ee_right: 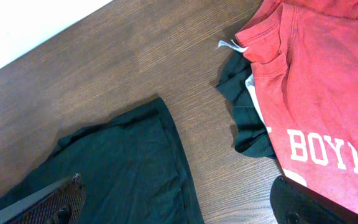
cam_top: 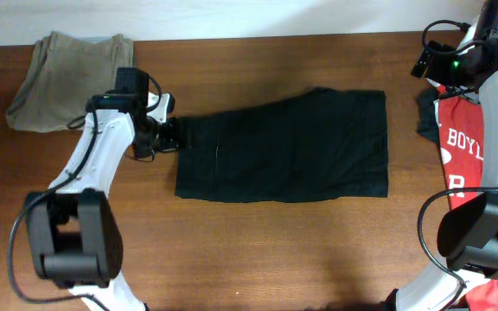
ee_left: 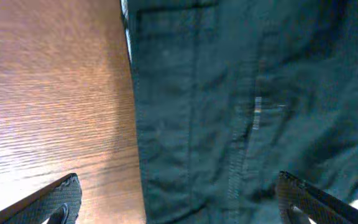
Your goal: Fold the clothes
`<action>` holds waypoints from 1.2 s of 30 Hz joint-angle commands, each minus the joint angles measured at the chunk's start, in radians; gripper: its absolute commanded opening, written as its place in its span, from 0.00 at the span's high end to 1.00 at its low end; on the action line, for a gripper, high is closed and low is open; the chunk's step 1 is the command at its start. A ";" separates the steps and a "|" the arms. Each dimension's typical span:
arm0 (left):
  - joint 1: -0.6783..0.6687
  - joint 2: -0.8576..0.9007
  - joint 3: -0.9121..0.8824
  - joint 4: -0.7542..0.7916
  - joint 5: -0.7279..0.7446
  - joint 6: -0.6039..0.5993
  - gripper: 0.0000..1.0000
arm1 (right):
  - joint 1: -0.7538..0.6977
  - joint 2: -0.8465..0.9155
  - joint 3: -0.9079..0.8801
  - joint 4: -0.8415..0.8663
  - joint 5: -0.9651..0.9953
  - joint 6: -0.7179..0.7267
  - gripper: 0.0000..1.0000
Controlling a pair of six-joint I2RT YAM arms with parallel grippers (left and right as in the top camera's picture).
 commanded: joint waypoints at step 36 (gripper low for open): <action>-0.013 0.281 -0.022 0.045 0.206 0.092 0.30 | -0.004 -0.008 0.006 0.000 0.008 0.007 0.01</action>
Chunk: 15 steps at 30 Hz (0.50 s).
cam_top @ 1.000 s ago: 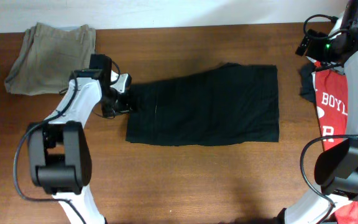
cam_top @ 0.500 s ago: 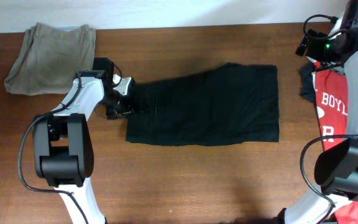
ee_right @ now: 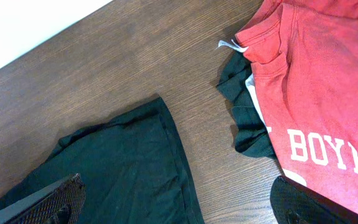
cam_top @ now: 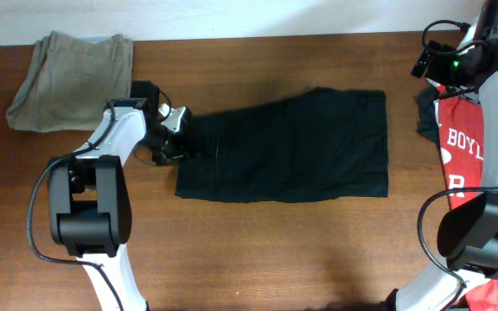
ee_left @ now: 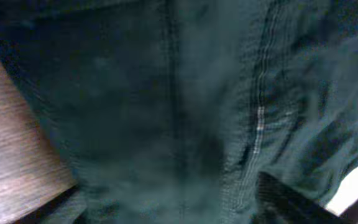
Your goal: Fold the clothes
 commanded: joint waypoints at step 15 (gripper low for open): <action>0.078 0.065 -0.033 0.003 -0.176 -0.039 0.99 | -0.004 -0.008 0.006 0.000 0.008 0.007 0.01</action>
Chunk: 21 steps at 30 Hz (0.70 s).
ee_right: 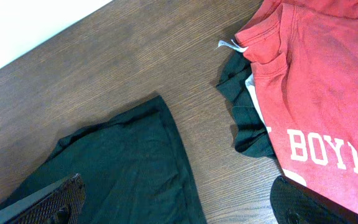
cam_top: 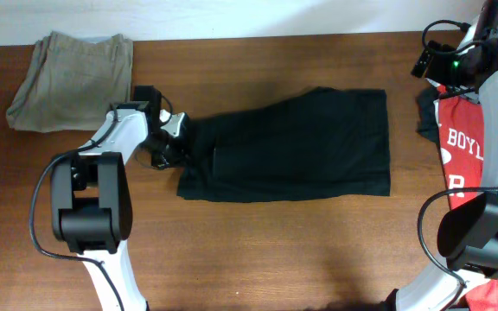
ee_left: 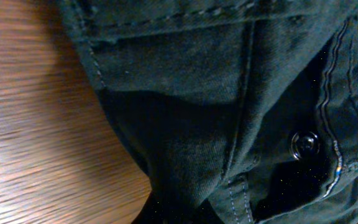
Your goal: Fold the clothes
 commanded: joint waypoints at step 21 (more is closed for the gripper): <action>0.056 0.042 0.978 -0.740 -0.367 -0.026 1.00 | -0.004 -0.008 0.006 0.000 0.008 0.007 0.01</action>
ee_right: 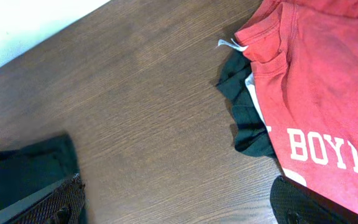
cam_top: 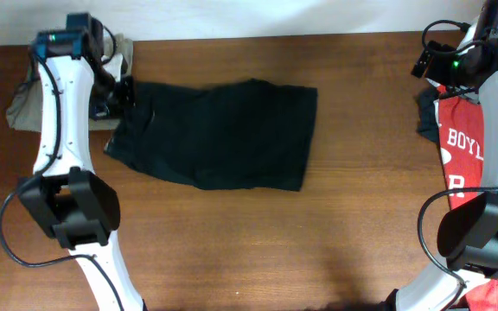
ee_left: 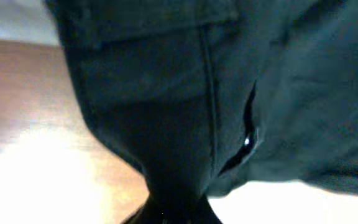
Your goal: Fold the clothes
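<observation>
Dark green folded shorts (cam_top: 219, 134) lie on the left half of the table, their left end raised toward the back left. My left gripper (cam_top: 121, 93) is shut on that waistband end, next to the khaki garment. In the left wrist view the dark cloth (ee_left: 185, 93) fills the frame and runs down into the jaws at the bottom. My right gripper (ee_right: 179, 208) hangs open at the back right, nothing between its fingers, above bare wood beside a red shirt (ee_right: 322, 87).
A folded khaki garment (cam_top: 24, 99) lies at the back left corner, partly behind my left arm. The red "BOYL" shirt (cam_top: 461, 142) and a dark green garment (ee_right: 244, 118) under it lie at the right edge. Bare wooden table (cam_top: 258, 250) spans the front.
My left gripper, shut on the shorts' left end, is now farther back and left by the khaki garment. The shorts have shifted left with it. The right arm has not moved.
My left gripper stood open at the left end of the shorts lying mid-table. It then sat over that end, and then was shut on the waistband. Now the shorts lie well to the left, their end held beside the khaki pile. The right gripper stayed open throughout.
</observation>
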`<action>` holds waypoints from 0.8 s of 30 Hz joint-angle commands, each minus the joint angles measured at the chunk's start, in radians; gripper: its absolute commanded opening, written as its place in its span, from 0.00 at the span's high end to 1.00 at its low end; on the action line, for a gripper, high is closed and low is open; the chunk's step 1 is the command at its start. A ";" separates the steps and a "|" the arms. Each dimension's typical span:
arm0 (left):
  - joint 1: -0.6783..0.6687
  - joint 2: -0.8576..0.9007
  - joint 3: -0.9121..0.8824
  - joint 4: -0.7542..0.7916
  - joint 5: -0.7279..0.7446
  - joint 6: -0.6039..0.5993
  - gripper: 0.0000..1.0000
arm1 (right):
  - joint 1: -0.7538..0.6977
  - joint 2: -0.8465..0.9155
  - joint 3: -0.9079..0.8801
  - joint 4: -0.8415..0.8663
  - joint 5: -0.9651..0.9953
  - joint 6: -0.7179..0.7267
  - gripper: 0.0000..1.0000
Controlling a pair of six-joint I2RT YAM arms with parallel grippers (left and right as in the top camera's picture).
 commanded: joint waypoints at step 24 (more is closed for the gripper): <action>-0.508 0.088 0.224 0.145 -0.029 -0.041 1.00 | -0.004 -0.008 0.006 0.001 0.008 0.007 0.01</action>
